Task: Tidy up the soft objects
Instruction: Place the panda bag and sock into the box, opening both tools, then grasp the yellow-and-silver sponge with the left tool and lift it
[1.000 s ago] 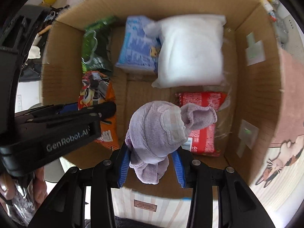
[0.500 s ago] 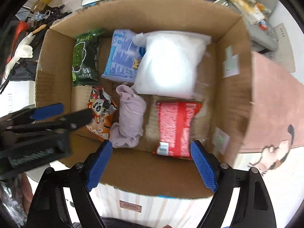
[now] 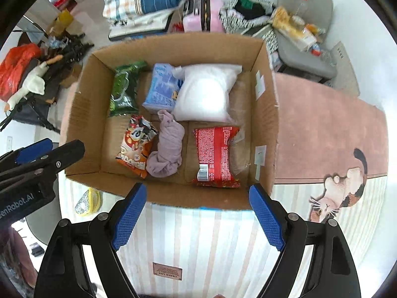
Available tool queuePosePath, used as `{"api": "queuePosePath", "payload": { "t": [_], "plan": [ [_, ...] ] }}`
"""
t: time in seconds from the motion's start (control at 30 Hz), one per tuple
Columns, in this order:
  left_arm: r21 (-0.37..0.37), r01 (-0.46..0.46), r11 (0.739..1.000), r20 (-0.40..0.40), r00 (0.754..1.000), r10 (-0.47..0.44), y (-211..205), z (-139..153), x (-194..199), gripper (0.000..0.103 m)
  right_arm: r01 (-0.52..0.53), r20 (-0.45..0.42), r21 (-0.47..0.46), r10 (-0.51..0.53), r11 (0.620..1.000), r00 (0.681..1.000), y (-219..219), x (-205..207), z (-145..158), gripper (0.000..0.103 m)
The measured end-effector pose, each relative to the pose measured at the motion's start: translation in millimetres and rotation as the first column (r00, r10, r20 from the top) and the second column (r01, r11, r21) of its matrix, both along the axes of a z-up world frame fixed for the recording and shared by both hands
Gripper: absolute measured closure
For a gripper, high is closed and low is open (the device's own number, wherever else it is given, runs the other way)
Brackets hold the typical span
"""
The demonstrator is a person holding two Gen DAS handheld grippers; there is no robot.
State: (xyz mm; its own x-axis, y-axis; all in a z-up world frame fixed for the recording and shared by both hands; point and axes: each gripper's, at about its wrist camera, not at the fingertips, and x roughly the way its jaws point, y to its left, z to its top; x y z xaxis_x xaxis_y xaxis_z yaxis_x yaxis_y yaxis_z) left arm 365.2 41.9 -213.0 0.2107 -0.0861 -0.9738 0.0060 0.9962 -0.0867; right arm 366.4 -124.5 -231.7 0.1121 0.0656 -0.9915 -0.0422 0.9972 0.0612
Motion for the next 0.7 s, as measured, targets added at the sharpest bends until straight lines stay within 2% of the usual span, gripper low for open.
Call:
{"api": "queuePosePath", "payload": {
  "t": [0.03, 0.1, 0.17, 0.23, 0.27, 0.37, 0.5, 0.7],
  "plan": [
    [0.009, 0.001, 1.000, 0.021, 1.000, -0.001, -1, 7, -5, 0.029, 0.005, 0.019, -0.002, -0.005, 1.000, 1.000, 0, -5, 5, 0.016],
    [0.028, 0.001, 1.000, 0.059, 0.998, -0.002, -2, 18, -13, 0.007, 0.006, 0.057, -0.010, -0.006, 1.000, 0.998, 0, -13, 15, 0.016],
    [0.072, -0.013, 0.997, 0.119, 0.993, 0.004, -3, 31, -23, 0.002, 0.006, 0.094, -0.023, -0.004, 1.000, 0.996, 1, -21, 27, 0.016],
    [0.074, -0.026, 0.997, 0.149, 0.989, 0.015, -2, 40, -30, 0.001, 0.010, 0.134, -0.035, -0.006, 0.999, 0.991, 2, -29, 41, 0.008],
    [0.065, -0.033, 0.997, 0.157, 0.987, 0.022, 0, 44, -33, 0.001, 0.008, 0.160, -0.045, -0.001, 0.999, 0.987, 2, -32, 47, 0.000],
    [0.053, -0.049, 0.997, 0.167, 0.985, 0.039, 3, 49, -40, 0.001, 0.008, 0.218, -0.059, 0.005, 0.998, 0.976, 4, -43, 63, 0.000],
    [0.060, -0.068, 0.996, 0.179, 0.982, 0.057, 6, 51, -51, 0.001, 0.010, 0.242, -0.037, 0.000, 0.999, 0.970, 3, -51, 75, 0.000],
    [0.089, -0.113, 0.990, 0.193, 0.977, 0.094, 14, 48, -67, 0.001, -0.004, 0.223, -0.019, 0.008, 1.000, 0.975, 5, -63, 72, 0.000]
  ]
}}
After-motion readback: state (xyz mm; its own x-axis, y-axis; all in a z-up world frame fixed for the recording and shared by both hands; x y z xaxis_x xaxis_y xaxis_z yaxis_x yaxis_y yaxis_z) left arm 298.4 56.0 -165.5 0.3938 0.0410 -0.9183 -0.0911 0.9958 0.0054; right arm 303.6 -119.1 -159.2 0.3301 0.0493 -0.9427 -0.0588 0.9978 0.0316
